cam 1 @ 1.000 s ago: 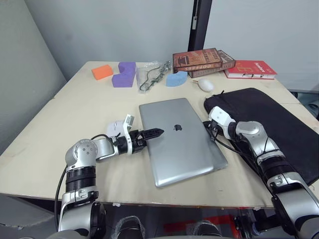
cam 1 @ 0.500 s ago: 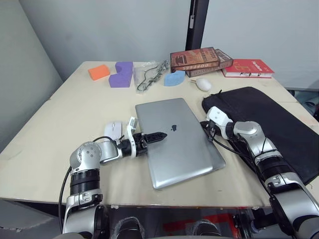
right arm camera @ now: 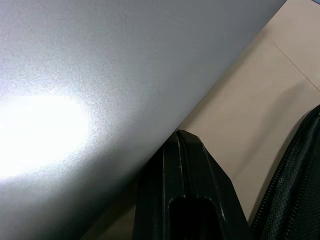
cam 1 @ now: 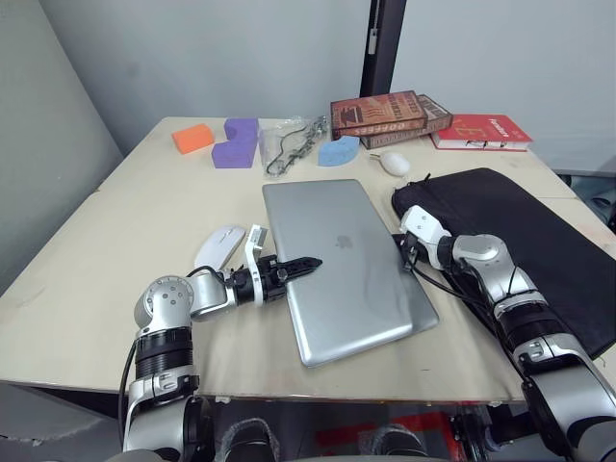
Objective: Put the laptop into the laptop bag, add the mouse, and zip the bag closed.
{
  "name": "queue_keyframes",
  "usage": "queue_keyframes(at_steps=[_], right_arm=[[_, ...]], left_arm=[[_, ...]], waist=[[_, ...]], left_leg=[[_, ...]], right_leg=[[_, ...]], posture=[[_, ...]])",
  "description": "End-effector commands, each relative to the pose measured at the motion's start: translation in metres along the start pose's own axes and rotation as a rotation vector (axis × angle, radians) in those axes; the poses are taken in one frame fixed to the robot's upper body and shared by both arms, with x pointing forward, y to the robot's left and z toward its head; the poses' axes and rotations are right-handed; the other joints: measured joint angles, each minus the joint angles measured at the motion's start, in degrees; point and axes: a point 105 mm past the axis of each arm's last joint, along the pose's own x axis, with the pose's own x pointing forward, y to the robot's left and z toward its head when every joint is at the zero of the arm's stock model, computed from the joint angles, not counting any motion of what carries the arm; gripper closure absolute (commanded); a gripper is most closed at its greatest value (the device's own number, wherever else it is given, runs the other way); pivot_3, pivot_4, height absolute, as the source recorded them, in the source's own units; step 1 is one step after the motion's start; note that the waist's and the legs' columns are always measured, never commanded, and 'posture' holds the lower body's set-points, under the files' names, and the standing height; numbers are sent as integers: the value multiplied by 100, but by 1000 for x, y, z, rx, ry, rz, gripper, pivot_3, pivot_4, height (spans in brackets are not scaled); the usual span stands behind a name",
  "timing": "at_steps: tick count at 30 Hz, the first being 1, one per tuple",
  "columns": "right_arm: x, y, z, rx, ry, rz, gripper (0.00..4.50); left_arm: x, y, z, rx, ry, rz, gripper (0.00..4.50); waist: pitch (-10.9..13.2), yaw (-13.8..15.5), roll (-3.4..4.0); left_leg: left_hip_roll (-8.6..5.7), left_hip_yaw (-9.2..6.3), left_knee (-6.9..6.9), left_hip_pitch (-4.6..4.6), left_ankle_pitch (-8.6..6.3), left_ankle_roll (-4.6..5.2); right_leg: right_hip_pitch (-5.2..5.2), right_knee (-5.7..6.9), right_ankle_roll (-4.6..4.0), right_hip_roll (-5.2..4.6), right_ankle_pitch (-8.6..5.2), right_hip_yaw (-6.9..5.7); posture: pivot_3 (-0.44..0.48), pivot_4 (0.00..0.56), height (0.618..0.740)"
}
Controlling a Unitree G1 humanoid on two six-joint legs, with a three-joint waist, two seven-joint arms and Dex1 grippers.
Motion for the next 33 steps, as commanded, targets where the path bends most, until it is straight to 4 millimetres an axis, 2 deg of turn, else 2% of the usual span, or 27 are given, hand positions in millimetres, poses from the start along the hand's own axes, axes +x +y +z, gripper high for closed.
queue_keyframes(at_steps=[1,6,12,13,18,25,27,33], right_arm=[[-8,-6,11,-14,-41,-17,4500],[-29,-18,16,50,-78,-91,4500],[-58,-24,15,69,-87,-196,4500],[-64,-25,13,60,-75,-221,3948],[-84,-20,4,15,-28,-291,2351],[-90,2,-15,56,45,-305,18],[-89,7,-22,42,75,-292,18],[-94,0,-35,50,124,-353,18]], left_arm=[[6,-12,-1,60,36,-9,4109],[7,-18,-8,66,66,-57,4109],[7,-14,-15,43,89,-62,4109],[7,-13,-16,32,96,-64,4109],[8,-17,-25,-25,147,-119,4109],[8,-15,-36,-48,198,-127,4109],[9,-14,-36,-45,203,-120,4109],[9,-7,-34,-19,213,-79,4109]], waist=[[0,23,0],[5,131,-1],[6,189,-2],[7,199,-2],[8,198,-2],[9,172,0],[8,172,0],[8,180,0]], left_leg=[[0,0,-1,-3,1,2],[-1,-5,-12,-10,6,9],[-2,-5,-34,-10,8,10],[-2,-7,-36,-11,7,9],[-3,-6,-36,-11,5,5],[-2,-6,-36,-8,2,-1],[-2,-6,-35,-7,0,-4],[-2,-6,-32,-5,-1,-6]], right_leg=[[-1,-3,0,0,0,0],[-3,-19,1,0,1,-10],[-2,-37,3,0,2,-16],[-2,-39,3,0,1,-18],[-2,-41,4,-1,1,-17],[-1,-38,9,0,2,-16],[-1,-37,10,0,2,-15],[2,-36,12,-1,3,-14]], posture=[[0,150,734],[0,150,734],[0,150,734],[0,150,734],[0,150,734],[0,150,734],[0,150,734],[0,150,734]])
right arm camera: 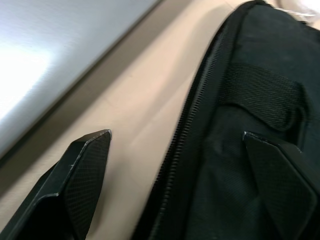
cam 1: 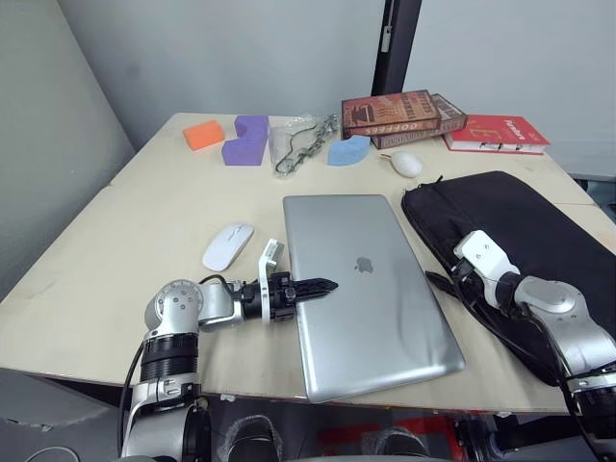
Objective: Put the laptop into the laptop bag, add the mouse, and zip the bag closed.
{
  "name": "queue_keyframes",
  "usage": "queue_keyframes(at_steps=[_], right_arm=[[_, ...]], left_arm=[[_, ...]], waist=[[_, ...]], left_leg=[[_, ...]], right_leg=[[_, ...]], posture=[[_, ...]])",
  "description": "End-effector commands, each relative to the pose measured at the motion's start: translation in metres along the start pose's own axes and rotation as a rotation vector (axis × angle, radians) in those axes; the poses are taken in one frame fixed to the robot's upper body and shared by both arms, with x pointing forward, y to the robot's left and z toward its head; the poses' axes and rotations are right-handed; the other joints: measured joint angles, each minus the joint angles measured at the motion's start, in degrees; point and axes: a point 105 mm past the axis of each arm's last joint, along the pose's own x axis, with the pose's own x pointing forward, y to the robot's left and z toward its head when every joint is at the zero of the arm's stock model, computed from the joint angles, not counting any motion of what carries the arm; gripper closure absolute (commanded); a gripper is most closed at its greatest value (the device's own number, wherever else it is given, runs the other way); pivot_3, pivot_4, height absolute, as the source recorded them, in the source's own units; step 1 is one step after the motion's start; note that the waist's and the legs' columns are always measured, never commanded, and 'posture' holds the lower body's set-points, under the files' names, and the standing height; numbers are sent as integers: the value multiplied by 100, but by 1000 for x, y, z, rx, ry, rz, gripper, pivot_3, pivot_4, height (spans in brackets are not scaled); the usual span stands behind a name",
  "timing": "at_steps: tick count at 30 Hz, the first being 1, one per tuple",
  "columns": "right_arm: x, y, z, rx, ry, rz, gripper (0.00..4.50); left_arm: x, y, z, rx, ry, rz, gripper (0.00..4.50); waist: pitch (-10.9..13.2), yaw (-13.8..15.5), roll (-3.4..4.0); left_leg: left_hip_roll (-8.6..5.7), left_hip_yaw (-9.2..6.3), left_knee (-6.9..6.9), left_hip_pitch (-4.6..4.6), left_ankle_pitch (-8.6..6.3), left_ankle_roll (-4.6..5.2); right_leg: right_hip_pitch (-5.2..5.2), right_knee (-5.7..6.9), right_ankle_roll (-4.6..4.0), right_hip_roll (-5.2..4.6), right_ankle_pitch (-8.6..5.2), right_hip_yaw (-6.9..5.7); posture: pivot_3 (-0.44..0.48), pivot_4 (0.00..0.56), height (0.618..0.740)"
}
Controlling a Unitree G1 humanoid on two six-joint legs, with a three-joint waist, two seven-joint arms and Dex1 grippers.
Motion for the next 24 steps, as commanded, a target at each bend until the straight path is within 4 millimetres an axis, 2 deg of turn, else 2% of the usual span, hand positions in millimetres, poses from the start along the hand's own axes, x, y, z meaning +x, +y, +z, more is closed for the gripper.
queue_keyframes(at_steps=[1,3,9,11,14,19,24], right_arm=[[-5,-12,-2,-20,13,-57,258],[-6,-12,-2,18,3,-58,813],[-5,-18,-2,173,-43,-87,2846],[-6,-20,1,233,-66,-94,3595],[-8,-22,6,300,-98,-80,4474],[-10,-23,15,372,-144,-57,4474],[-13,-26,44,455,-223,-3,4474]], left_arm=[[2,-2,-3,32,47,11,4109],[2,-1,-2,40,46,20,4109],[2,0,-4,48,51,19,4109],[3,0,-4,52,52,17,4109],[4,-2,-4,55,49,6,4109],[5,0,-3,59,45,16,4109],[8,-16,5,54,17,-76,4109]], waist=[[0,0,0],[0,0,0],[0,-5,0],[0,-2,0],[0,2,0],[0,6,0],[0,6,1]], left_leg=[[0,0,0,0,0,0],[0,0,0,0,2,2],[0,0,0,1,3,4],[0,0,2,2,3,4],[0,0,5,1,3,5],[0,-1,7,1,4,6],[0,0,8,2,5,7]], right_leg=[[0,1,0,0,0,0],[0,1,1,0,0,0],[0,4,1,0,1,0],[0,7,1,0,1,0],[0,10,1,0,1,0],[1,11,1,0,1,1],[0,14,1,0,1,2]], posture=[[0,150,734],[0,150,734],[0,150,734],[0,150,734],[0,150,734],[0,150,734],[0,150,734]])
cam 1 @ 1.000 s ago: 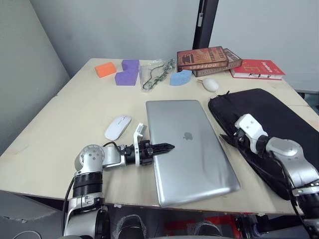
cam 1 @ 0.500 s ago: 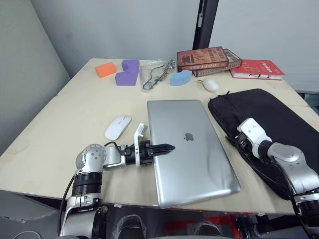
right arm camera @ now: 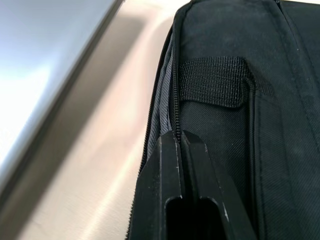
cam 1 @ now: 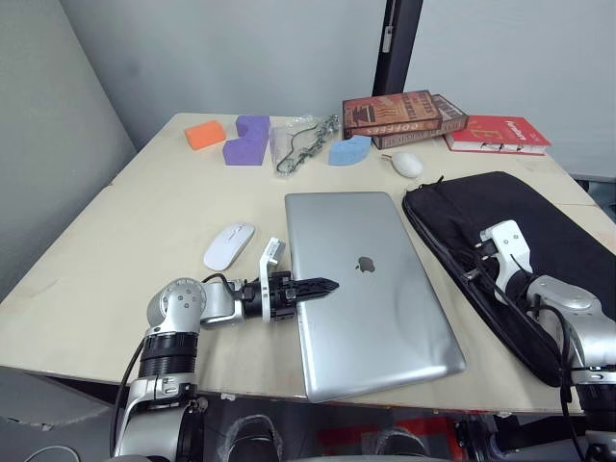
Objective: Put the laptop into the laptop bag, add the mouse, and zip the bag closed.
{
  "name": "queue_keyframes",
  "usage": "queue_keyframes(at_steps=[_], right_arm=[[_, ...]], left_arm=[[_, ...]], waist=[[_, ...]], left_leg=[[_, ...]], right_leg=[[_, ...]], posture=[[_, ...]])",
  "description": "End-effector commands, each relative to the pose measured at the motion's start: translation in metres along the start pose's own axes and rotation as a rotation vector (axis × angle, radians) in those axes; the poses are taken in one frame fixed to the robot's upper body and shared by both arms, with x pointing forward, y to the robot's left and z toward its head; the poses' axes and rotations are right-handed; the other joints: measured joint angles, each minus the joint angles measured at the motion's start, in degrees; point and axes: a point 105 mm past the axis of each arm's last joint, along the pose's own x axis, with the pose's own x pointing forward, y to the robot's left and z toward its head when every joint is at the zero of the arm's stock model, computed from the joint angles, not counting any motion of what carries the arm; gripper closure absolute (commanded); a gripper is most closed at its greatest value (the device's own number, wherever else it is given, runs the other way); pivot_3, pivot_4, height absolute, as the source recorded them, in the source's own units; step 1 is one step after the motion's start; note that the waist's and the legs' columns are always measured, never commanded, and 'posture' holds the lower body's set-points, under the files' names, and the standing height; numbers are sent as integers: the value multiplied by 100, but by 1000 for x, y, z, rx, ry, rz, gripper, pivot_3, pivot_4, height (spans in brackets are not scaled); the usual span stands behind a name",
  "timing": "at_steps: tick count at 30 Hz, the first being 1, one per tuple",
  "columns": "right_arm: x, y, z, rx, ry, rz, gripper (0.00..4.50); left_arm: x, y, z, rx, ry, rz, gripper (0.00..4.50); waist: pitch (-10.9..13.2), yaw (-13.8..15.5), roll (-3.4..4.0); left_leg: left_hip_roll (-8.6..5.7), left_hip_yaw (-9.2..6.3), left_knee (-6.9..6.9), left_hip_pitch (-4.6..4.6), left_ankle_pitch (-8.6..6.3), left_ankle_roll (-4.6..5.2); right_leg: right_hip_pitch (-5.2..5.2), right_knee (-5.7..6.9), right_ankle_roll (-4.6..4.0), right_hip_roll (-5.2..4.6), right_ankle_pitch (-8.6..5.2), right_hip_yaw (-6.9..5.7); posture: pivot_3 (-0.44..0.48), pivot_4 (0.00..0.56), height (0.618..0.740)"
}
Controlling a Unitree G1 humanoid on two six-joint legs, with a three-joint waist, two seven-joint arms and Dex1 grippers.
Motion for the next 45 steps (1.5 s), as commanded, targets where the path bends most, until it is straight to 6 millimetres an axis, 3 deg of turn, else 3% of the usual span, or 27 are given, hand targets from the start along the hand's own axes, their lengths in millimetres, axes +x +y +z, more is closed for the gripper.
queue_keyframes(at_steps=[1,5,8,11,18,25,32,38,45], right_arm=[[-4,4,44,17,-118,18,4474],[-5,5,62,29,-138,14,4474],[-5,6,72,41,-153,10,4474],[-5,6,79,36,-156,7,4474],[-4,7,77,29,-143,-3,4474],[-4,9,77,32,-144,-9,4474],[-3,14,73,27,-128,5,4474],[0,31,73,47,-131,58,4474],[5,59,91,135,-194,113,4474]], left_arm=[[7,-17,10,17,-4,-75,4109],[12,-22,27,-41,-42,-111,4109],[22,-10,23,-65,22,-9,4109],[26,-13,26,-58,6,-29,4109],[33,-28,29,-10,-11,-107,4109],[32,-33,32,-8,-29,-134,4109],[44,-39,38,13,-34,-157,4109],[53,-43,44,12,-55,-180,4109],[87,-48,41,1,-45,-198,4109]], waist=[[1,7,2],[5,20,9],[5,27,9],[4,24,10],[5,69,10],[5,63,11],[7,65,15],[9,37,18],[12,45,22]], left_leg=[[0,0,1,0,0,0],[-1,0,16,0,1,-2],[-1,-1,17,-2,7,-14],[-2,0,17,-3,16,-29],[-6,-1,17,-7,18,-33],[-6,-1,18,-8,18,-34],[-6,-1,17,-9,18,-34],[-6,0,17,-9,20,-31],[-6,0,18,-9,22,-29]], right_leg=[[0,1,0,0,0,0],[-2,13,10,0,6,6],[-2,12,15,0,9,8],[-2,8,16,-1,10,9],[-1,6,18,-5,11,8],[-2,6,22,-5,14,8],[-4,5,23,-5,14,7],[-4,6,25,-4,15,8],[-4,6,30,-5,18,10]], posture=[[0,150,734],[0,150,734],[0,150,734],[0,150,734],[0,150,734],[0,150,734],[0,150,734],[0,150,734],[0,150,734]])
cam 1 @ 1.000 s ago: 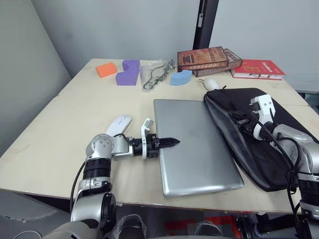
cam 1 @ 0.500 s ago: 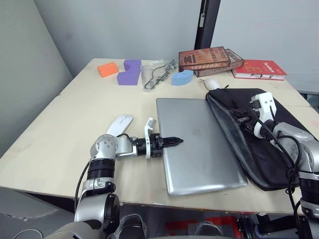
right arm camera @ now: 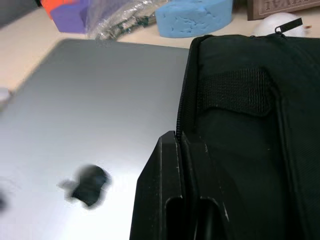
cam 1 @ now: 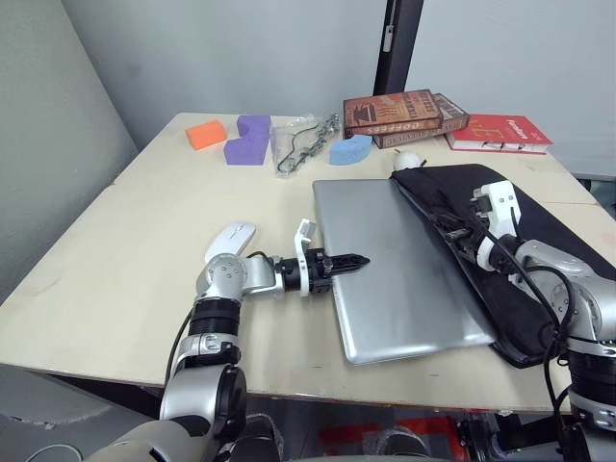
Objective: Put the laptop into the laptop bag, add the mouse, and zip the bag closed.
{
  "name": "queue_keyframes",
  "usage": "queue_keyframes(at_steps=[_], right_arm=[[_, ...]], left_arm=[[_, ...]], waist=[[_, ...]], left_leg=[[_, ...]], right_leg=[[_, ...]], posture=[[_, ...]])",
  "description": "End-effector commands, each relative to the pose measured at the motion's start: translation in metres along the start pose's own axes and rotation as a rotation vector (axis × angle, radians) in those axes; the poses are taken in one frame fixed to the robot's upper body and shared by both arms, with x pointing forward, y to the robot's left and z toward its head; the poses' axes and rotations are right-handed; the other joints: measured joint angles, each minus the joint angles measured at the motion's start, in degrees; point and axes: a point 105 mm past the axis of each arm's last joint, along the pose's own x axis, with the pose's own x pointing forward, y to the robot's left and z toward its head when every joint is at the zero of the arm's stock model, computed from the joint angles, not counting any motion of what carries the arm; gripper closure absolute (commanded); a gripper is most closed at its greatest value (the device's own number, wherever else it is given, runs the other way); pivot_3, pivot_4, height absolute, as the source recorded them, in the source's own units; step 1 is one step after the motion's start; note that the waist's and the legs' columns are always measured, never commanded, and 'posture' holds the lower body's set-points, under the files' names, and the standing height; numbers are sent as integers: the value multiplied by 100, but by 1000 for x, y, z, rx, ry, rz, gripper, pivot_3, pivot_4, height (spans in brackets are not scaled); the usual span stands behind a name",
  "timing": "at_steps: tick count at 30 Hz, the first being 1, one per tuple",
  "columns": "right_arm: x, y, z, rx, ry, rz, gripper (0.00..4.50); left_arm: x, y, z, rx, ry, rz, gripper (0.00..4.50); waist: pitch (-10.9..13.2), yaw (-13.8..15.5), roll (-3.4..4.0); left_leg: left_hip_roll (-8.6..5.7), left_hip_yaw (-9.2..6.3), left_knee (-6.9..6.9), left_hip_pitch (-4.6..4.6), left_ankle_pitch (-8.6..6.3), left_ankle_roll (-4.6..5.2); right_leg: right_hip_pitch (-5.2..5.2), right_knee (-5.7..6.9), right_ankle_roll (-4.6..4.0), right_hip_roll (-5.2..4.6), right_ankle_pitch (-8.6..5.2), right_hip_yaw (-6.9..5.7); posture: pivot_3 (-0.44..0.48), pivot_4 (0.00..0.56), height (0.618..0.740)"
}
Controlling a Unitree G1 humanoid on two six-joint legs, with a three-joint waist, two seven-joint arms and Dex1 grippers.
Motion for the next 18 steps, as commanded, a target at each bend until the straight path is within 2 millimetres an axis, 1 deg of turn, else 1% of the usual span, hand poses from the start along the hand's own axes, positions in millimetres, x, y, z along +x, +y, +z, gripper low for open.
queue_keyframes(at_steps=[1,5,10,12,16,18], right_arm=[[0,26,27,-11,-85,60,4474],[1,40,26,10,-73,83,4474],[2,44,25,44,-56,75,4474],[3,46,24,64,-52,66,4474],[7,51,27,150,-72,46,4474],[9,54,27,176,-73,45,4474]], left_arm=[[24,-37,14,66,-33,-154,4109],[37,-38,16,55,-45,-157,4109],[48,-41,20,33,-78,-175,4109],[57,-40,22,13,-99,-171,4109],[75,-37,17,20,-81,-136,4109],[82,-41,14,25,-65,-147,4109]], waist=[[2,5,3],[2,14,3],[2,21,5],[2,22,6],[1,25,9],[0,25,10]], left_leg=[[0,0,0,0,0,0],[0,0,-2,0,1,-2],[0,0,-7,0,-1,-9],[0,0,-6,0,-2,-12],[0,0,-6,1,-3,-20],[-1,-1,-7,1,-2,-23]], right_leg=[[-1,1,1,0,1,0],[0,-2,4,0,2,-1],[0,-7,8,0,4,-1],[-1,-7,11,0,6,-1],[0,-6,20,0,11,1],[0,-6,25,0,13,1]], posture=[[0,150,734],[0,150,734],[0,150,734],[0,150,734],[0,150,734],[0,150,734]])
